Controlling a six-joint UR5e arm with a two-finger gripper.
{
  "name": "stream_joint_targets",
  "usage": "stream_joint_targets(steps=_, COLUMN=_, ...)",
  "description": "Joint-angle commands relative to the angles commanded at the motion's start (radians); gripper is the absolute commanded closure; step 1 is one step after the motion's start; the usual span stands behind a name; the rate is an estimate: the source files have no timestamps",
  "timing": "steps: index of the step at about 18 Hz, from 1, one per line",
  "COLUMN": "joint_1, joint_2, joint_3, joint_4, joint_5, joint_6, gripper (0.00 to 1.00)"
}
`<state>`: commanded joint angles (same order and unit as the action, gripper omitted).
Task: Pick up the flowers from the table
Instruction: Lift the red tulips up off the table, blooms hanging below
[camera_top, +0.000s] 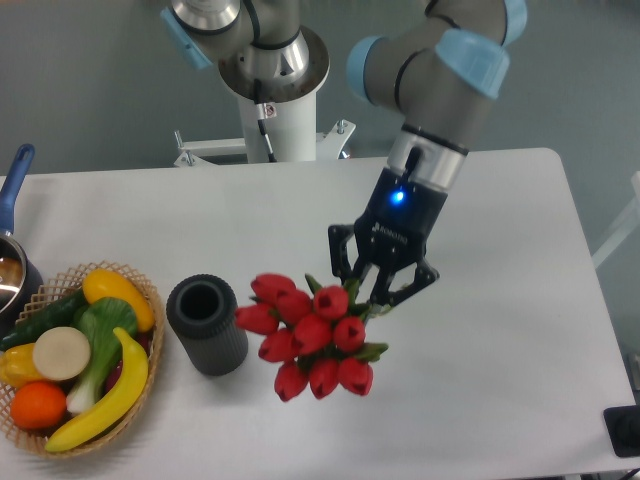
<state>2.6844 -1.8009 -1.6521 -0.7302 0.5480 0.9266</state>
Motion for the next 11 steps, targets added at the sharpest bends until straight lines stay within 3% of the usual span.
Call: stream_joint_targets(steps=11, joint_1=-0.020, joint_2=0.003, joint_3=0.008, joint_4=0.000, joint_5=-0.065, joint_6=-0.025, gripper=0.72)
